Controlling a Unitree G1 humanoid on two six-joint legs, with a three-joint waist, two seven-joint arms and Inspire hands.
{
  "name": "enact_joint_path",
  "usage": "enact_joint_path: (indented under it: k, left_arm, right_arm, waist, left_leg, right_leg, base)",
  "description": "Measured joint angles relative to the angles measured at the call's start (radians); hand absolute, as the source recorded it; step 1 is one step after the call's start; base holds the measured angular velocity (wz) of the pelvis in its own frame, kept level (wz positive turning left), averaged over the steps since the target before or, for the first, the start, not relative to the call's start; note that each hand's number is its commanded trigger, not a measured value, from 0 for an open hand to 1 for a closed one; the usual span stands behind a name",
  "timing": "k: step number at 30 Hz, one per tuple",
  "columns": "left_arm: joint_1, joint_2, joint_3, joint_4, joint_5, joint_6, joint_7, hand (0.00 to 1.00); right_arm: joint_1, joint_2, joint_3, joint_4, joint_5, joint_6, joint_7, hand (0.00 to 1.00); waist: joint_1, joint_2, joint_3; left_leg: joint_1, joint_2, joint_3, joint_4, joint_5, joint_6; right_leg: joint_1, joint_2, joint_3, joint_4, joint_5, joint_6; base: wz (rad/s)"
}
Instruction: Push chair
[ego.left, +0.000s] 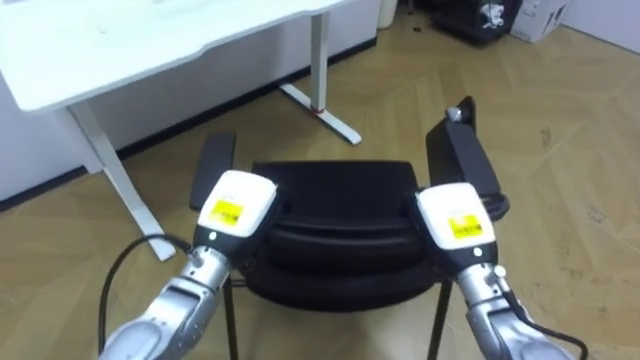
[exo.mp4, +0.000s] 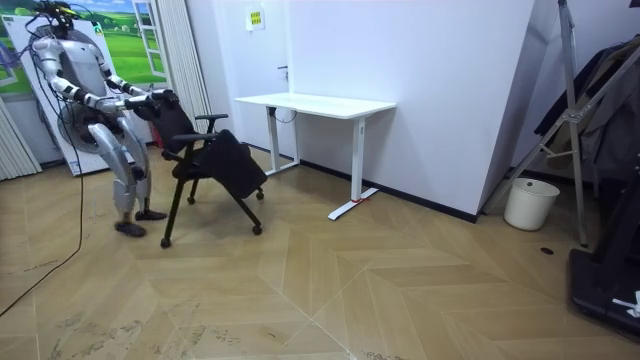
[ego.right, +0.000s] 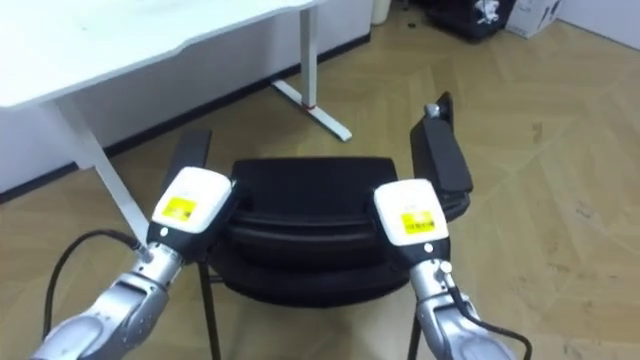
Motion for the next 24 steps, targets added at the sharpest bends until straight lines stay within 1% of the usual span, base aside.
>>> enact_joint_path:
  k: [1,2,3,4,5,6,7,8,9,10,11,12,13,14,15,16,17,18,19,20,21,22,23,24]
  left_arm:
    - [0.005,0.006,-0.002,-0.004,0.000,0.000,0.001,1.00]
    - [0.009,0.006,-0.004,-0.003,-0.002,0.001,0.000,1.00]
    - [0.014,0.005,-0.004,-0.004,-0.002,0.001,-0.002,1.00]
    - [0.032,0.004,-0.003,-0.013,-0.004,0.005,-0.004,1.00]
    - [0.044,-0.001,-0.003,-0.014,-0.012,0.007,-0.004,1.00]
    - [0.046,-0.005,-0.003,-0.013,-0.013,0.008,-0.005,1.00]
    - [0.045,-0.014,-0.003,-0.011,-0.013,0.010,-0.008,1.00]
    - [0.042,-0.025,-0.004,-0.005,-0.013,0.016,-0.005,1.00]
    - [0.039,-0.029,-0.004,-0.006,-0.013,0.020,-0.003,1.00]
    - [0.037,-0.031,-0.005,-0.009,-0.013,0.025,-0.002,1.00]
    - [0.037,-0.031,-0.003,-0.011,-0.013,0.026,-0.002,1.00]
    - [0.036,-0.030,-0.003,-0.012,-0.013,0.026,-0.002,1.00]
    - [0.033,-0.031,-0.002,-0.012,-0.013,0.027,-0.002,1.00]
    - [0.033,-0.032,0.004,-0.014,-0.013,0.027,-0.002,1.00]
    - [0.032,-0.032,0.007,-0.014,-0.012,0.027,-0.002,1.00]
    - [0.025,-0.035,0.013,-0.014,-0.010,0.027,-0.008,1.00]
    - [0.016,-0.036,0.014,-0.013,-0.007,0.027,-0.022,1.00]
    - [0.013,-0.036,0.014,-0.013,-0.005,0.027,-0.027,1.00]
    - [0.016,-0.034,0.015,-0.013,-0.002,0.027,-0.029,1.00]
    - [0.022,-0.033,0.016,-0.015,-0.002,0.027,-0.025,1.00]
    - [0.024,-0.033,0.016,-0.015,-0.002,0.027,-0.024,1.00]
    - [0.027,-0.033,0.016,-0.015,-0.003,0.027,-0.022,1.00]
    - [0.029,-0.035,0.017,-0.013,-0.004,0.027,-0.020,1.00]
    - [0.036,-0.036,0.017,-0.013,-0.005,0.027,-0.019,1.00]
  right_arm:
    - [0.002,0.003,-0.001,-0.006,-0.001,-0.004,0.000,1.00]
    - [0.008,0.002,-0.003,-0.001,-0.001,-0.014,-0.002,1.00]
    - [0.011,0.001,-0.003,0.000,-0.001,-0.018,-0.002,1.00]
    - [0.019,0.000,-0.002,0.000,-0.001,-0.023,-0.003,1.00]
    - [0.023,-0.004,-0.001,-0.003,-0.002,-0.027,-0.004,1.00]
    - [0.024,-0.009,-0.001,-0.004,-0.002,-0.030,-0.003,1.00]
    - [0.023,-0.021,-0.003,-0.009,-0.002,-0.036,0.001,1.00]
    - [0.018,-0.032,-0.006,-0.017,0.000,-0.036,0.007,1.00]
    - [0.014,-0.036,-0.007,-0.022,0.000,-0.036,0.014,1.00]
    - [0.007,-0.039,-0.012,-0.027,0.000,-0.036,0.026,1.00]
    - [0.000,-0.039,-0.013,-0.026,0.000,-0.037,0.034,1.00]
    - [-0.005,-0.041,-0.014,-0.026,0.000,-0.039,0.038,1.00]
    - [-0.012,-0.042,-0.015,-0.026,0.000,-0.040,0.049,1.00]
    - [-0.019,-0.042,-0.016,-0.027,0.000,-0.041,0.057,1.00]
    - [-0.022,-0.042,-0.020,-0.029,-0.002,-0.045,0.065,1.00]
    - [-0.024,-0.041,-0.031,-0.035,-0.003,-0.049,0.082,1.00]
    - [-0.023,-0.034,-0.041,-0.035,-0.003,-0.049,0.094,1.00]
    - [-0.023,-0.034,-0.041,-0.036,-0.002,-0.049,0.101,1.00]
    - [-0.021,-0.034,-0.041,-0.036,-0.002,-0.050,0.115,1.00]
    - [-0.020,-0.034,-0.041,-0.036,-0.001,-0.058,0.120,1.00]
    - [-0.018,-0.035,-0.041,-0.037,-0.001,-0.059,0.120,1.00]
    - [-0.016,-0.035,-0.042,-0.040,-0.001,-0.061,0.119,1.00]
    - [-0.017,-0.035,-0.043,-0.039,-0.001,-0.062,0.118,1.00]
    - [-0.018,-0.035,-0.043,-0.036,-0.001,-0.064,0.118,1.00]
  waist:
    - [-0.025,-0.007,-0.0036]
    - [-0.043,-0.018,-0.0058]
    - [-0.045,-0.022,-0.0074]
    - [-0.045,-0.027,-0.0095]
    - [-0.045,-0.022,-0.0121]
    - [-0.045,-0.027,-0.0100]
    - [-0.046,-0.017,-0.0165]
    - [-0.041,-0.014,-0.0205]
    - [-0.040,-0.010,-0.0202]
    - [-0.041,-0.006,-0.0209]
    - [-0.040,-0.007,-0.0208]
    - [-0.040,-0.007,-0.0209]
    - [-0.040,0.001,-0.0205]
    - [-0.037,0.004,-0.0212]
    - [-0.034,0.004,-0.0213]
    - [-0.029,0.002,-0.0199]
    - [-0.020,-0.008,-0.0134]
    - [-0.016,-0.013,-0.0099]
    - [-0.011,-0.018,-0.0077]
    - [0.001,-0.018,-0.0071]
    - [0.007,-0.019,-0.0076]
    - [0.010,-0.024,-0.0073]
    - [0.012,-0.028,-0.0061]
    - [0.015,-0.032,-0.0079]
  left_leg:
    - [0.006,-0.009,-0.038,0.000,-0.006,-0.005]
    - [0.021,-0.015,-0.053,0.003,-0.019,-0.010]
    - [0.031,-0.016,-0.053,0.009,-0.031,-0.015]
    - [0.051,-0.019,-0.056,0.028,-0.060,-0.023]
    - [0.067,-0.019,-0.074,0.058,-0.097,-0.033]
    - [0.068,-0.015,-0.084,0.073,-0.112,-0.039]
    - [0.068,-0.006,-0.104,0.091,-0.132,-0.052]
    - [0.068,0.012,-0.099,0.093,-0.144,-0.069]
    - [0.069,0.025,-0.097,0.092,-0.148,-0.077]
    - [0.074,0.042,-0.099,0.087,-0.156,-0.092]
    - [0.088,0.058,-0.101,0.073,-0.163,-0.105]
    - [0.093,0.066,-0.102,0.070,-0.167,-0.112]
    - [0.105,0.093,-0.101,0.071,-0.178,-0.131]
    - [0.115,0.114,-0.100,0.072,-0.187,-0.143]
    - [0.118,0.126,-0.092,0.078,-0.190,-0.150]
    - [0.115,0.151,-0.056,0.114,-0.197,-0.165]
    - [0.102,0.168,-0.005,0.186,-0.194,-0.162]
    - [0.086,0.176,0.012,0.235,-0.188,-0.159]
    - [0.062,0.195,0.032,0.324,-0.171,-0.162]
    - [0.040,0.207,0.038,0.390,-0.146,-0.164]
    - [0.029,0.213,0.044,0.416,-0.128,-0.169]
    - [0.004,0.218,0.062,0.467,-0.091,-0.174]
    - [-0.011,0.224,0.071,0.498,-0.067,-0.171]
    - [-0.014,0.226,0.074,0.499,-0.064,-0.168]
  right_leg:
    - [-0.019,0.021,0.021,-0.122,0.027,-0.009]
    - [-0.019,0.029,0.048,-0.252,0.064,-0.008]
    - [-0.015,0.029,0.053,-0.299,0.081,-0.005]
    - [-0.008,0.029,0.082,-0.360,0.108,-0.001]
    - [0.006,0.035,0.096,-0.352,0.155,0.000]
    - [0.010,0.043,0.098,-0.343,0.166,-0.003]
    - [0.018,0.053,0.081,-0.333,0.172,-0.009]
    - [0.024,0.058,0.053,-0.328,0.173,-0.010]
    - [0.026,0.060,0.039,-0.325,0.174,-0.012]
    - [0.034,0.067,0.021,-0.321,0.182,-0.025]
    - [0.040,0.083,0.017,-0.311,0.183,-0.040]
    - [0.041,0.090,0.017,-0.303,0.177,-0.050]
    - [0.055,0.105,0.014,-0.298,0.163,-0.071]
    - [0.061,0.118,0.004,-0.284,0.146,-0.097]
    - [0.063,0.124,-0.001,-0.272,0.134,-0.109]
    - [0.065,0.136,-0.004,-0.244,0.102,-0.121]
    - [0.079,0.147,0.005,-0.226,0.074,-0.131]
    - [0.087,0.154,0.012,-0.221,0.064,-0.137]
    - [0.102,0.163,0.011,-0.215,0.047,-0.146]
    - [0.121,0.171,0.010,-0.215,0.035,-0.155]
    - [0.127,0.170,0.007,-0.215,0.030,-0.158]
    - [0.146,0.167,0.002,-0.215,0.019,-0.163]
    - [0.158,0.164,-0.006,-0.215,0.013,-0.163]
    - [0.163,0.163,-0.006,-0.214,0.008,-0.167]
  base:
    - [0.95]
    - [0.92]
    - [0.65]
    - [0.38]
    - [0.35]
    - [0.46]
    - [0.50]
    - [0.48]
    - [0.44]
    - [0.43]
    - [0.43]
    - [0.39]
    - [0.29]
    - [0.27]
    - [0.30]
    - [0.40]
    - [0.42]
    - [0.28]
    - [0.08]
    - [0.00]
    - [0.00]
    - [0.19]
    - [0.22]
    - [0.20]
